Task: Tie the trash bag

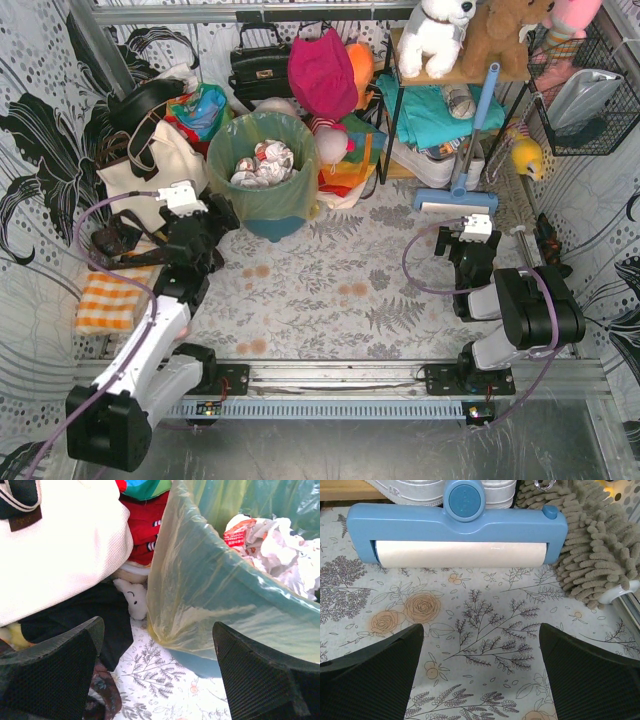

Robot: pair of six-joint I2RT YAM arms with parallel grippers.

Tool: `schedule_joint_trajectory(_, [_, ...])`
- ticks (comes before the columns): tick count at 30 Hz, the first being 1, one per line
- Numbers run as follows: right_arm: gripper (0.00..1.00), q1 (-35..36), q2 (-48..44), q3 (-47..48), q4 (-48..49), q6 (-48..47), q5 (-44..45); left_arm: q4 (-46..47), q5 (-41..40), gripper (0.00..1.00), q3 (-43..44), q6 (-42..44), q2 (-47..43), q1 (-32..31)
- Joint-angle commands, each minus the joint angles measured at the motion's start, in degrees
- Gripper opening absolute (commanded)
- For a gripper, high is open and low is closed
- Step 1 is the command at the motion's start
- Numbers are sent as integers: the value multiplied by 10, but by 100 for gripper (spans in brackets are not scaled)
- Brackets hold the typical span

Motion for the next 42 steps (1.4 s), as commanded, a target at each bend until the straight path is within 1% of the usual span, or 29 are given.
schedule_joint_trajectory(1, [97, -4, -11, 10, 6, 6, -2, -71, 22, 98, 19, 62, -47, -2])
schedule_joint_trajectory(3, [97, -4, -11, 9, 8, 6, -3, -59, 25, 98, 14, 93, -56, -2])
schedule_joint_trajectory(7, [97, -4, -19, 0, 18, 7, -1, -50, 32, 98, 21, 107, -62, -2])
schedule_joint_trajectory(9, [97, -4, -37, 3, 3, -1, 5, -59, 3, 98, 26, 103, -67, -2])
schedule_joint_trajectory(12, [97, -4, -105, 35, -117, 2, 3, -68, -32, 98, 22, 120, -80, -2])
schedule_joint_trajectory(15, [97, -4, -156, 75, -213, -10, -26, -86, -41, 98, 32, 131, -91, -2])
schedule_joint_trajectory(18, [97, -4, -210, 127, -347, 18, -50, -125, -42, 98, 62, 113, -85, -2])
schedule_joint_trajectory(20, [97, -3, -242, 160, -420, 53, -71, -153, -41, 98, 83, 76, -81, -2])
schedule_joint_trajectory(22, [97, -3, -267, 196, -483, 98, -104, -177, -18, 98, 99, 32, -75, -2])
schedule_joint_trajectory(24, [99, -3, -279, 235, -540, 135, -140, -178, 33, 98, 105, 10, -65, -2])
schedule_joint_trajectory(25, [96, -1, -283, 256, -565, 155, -153, -181, 64, 98, 112, 8, -53, -1])
schedule_joint_trajectory(27, [94, 5, -282, 308, -624, 187, -172, -204, 107, 98, 136, 11, -30, 0])
schedule_joint_trajectory(30, [92, 27, -268, 373, -683, 214, -187, -226, 145, 98, 162, 3, -3, 4])
schedule_joint_trajectory(32, [91, 49, -245, 424, -727, 228, -191, -228, 159, 98, 166, -1, -2, 10])
schedule_joint_trajectory(37, [88, 114, -174, 550, -821, 276, -186, -207, 159, 98, 147, -10, -44, 22])
schedule_joint_trajectory(42, [85, 192, -109, 635, -825, 300, -212, -161, 139, 98, 110, -29, -111, 49])
